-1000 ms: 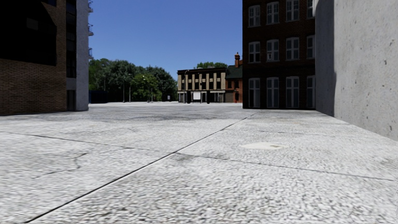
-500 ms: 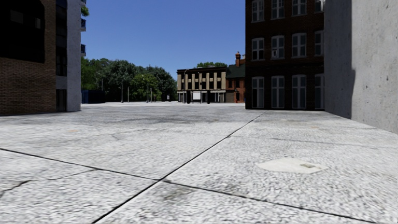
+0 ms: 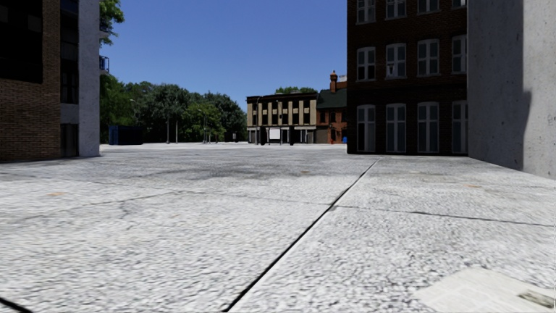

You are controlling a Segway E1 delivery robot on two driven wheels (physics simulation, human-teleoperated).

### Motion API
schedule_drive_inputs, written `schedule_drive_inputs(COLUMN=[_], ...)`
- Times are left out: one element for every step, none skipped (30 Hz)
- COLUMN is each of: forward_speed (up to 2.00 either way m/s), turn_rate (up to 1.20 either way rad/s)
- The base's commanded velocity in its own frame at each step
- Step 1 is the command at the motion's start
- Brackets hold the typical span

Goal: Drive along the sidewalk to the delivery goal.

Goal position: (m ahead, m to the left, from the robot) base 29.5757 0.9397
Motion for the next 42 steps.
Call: schedule_drive_inputs(forward_speed=[2.00, 2.00, 2.00, 2.00, 2.00, 2.00, 2.00, 2.00, 2.00, 2.00, 2.00, 2.00, 2.00, 2.00, 2.00, 2.00, 2.00, 2.00, 2.00, 2.00, 2.00, 2.00, 2.00, 2.00, 2.00, 2.00, 2.00, 2.00, 2.00, 2.00, 2.00, 2.00, 2.00, 2.00, 2.00, 2.00, 2.00, 2.00, 2.00, 2.00, 2.00, 2.00], turn_rate=[0.00, 0.00, 0.00, 0.00, 0.00, 0.00, 0.00, 0.00, 0.00, 0.00, 0.00, 0.00, 0.00, 0.00, 0.00, 0.00, 0.00, 0.00, 0.00, 0.00, 0.00, 0.00, 0.00, 0.00, 0.00, 0.00, 0.00, 0.00, 0.00, 0.00, 0.00, 0.00, 0.00, 0.00, 0.00, 0.00, 0.00, 0.00, 0.00, 0.00, 0.00, 0.00])
